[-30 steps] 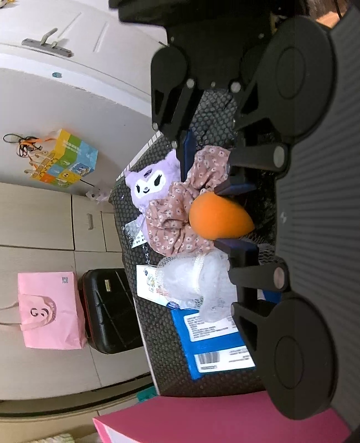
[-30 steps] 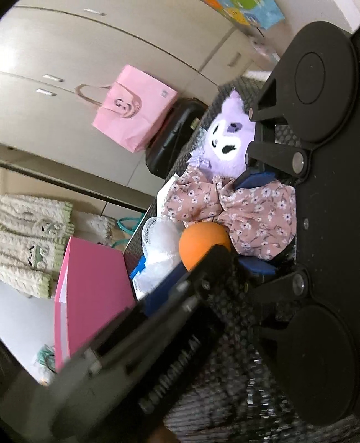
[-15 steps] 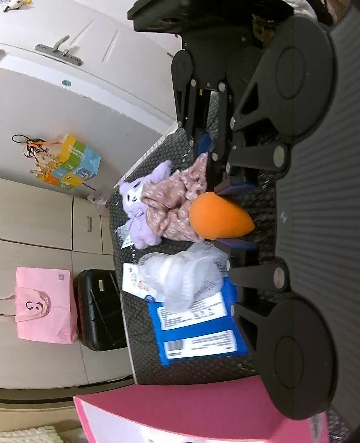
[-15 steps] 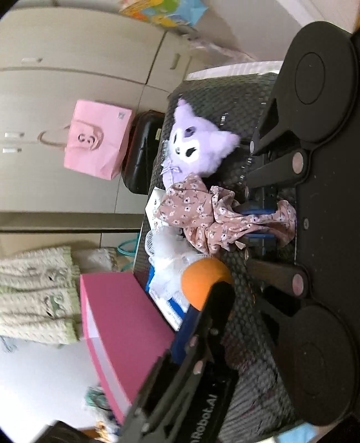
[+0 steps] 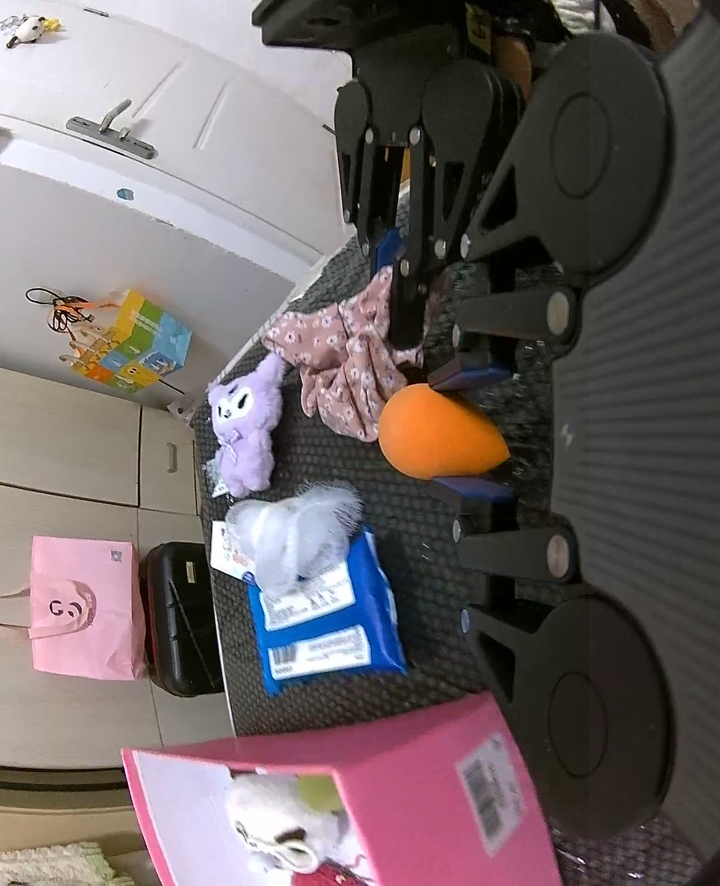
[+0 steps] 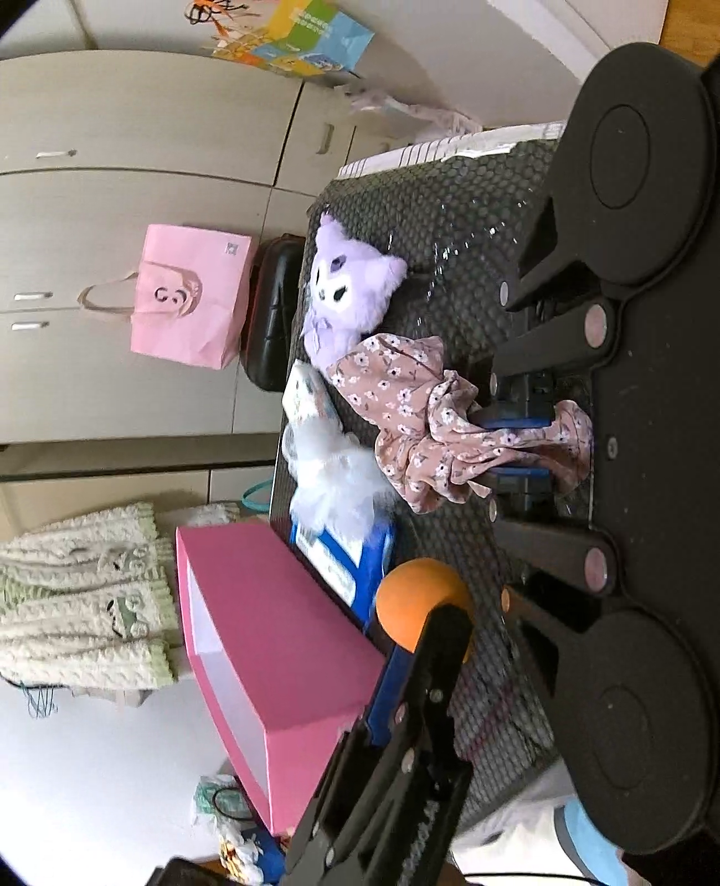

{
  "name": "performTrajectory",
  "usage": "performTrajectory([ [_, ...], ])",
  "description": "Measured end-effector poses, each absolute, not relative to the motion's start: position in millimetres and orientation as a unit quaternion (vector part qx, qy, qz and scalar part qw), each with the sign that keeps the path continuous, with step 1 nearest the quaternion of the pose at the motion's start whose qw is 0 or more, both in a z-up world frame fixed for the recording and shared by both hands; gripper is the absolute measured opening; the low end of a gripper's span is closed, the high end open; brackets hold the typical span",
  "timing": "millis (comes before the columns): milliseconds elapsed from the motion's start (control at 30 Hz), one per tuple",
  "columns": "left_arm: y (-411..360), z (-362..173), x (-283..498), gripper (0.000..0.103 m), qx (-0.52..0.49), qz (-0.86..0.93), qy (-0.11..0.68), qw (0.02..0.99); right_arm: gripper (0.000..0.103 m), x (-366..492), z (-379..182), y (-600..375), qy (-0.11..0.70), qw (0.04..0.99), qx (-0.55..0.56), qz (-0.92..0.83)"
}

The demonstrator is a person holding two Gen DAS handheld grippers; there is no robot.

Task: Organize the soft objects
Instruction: 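Lift the orange sponge with the left tool while the right tool lifts the floral cloth, then carry sponge and cloth over the pink box and open both tools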

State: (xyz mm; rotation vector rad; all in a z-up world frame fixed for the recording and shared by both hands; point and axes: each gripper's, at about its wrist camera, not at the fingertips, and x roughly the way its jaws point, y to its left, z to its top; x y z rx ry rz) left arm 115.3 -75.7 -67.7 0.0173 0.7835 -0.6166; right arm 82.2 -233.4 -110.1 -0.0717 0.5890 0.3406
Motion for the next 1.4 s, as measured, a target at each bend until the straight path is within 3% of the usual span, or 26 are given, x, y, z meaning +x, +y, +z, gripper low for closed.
performTrajectory([
  [300,-47.4,-68.4,91.6,0.032,0.007,-0.318,0.403,0.858,0.014,46.3,-98.2,-213.2,0.298,0.930,-0.034,0.214],
  [933,22.2,-28.3,61.1,0.032,0.045,-0.300,0.378,0.875,0.016,22.8,-58.1,-140.3,0.261,0.925,-0.072,0.266],
  [1400,65.6,8.7,87.7,0.032,0.035,-0.243,0.322,0.914,0.016,72.4,-14.3,-97.2,0.215,0.923,-0.063,0.314],
])
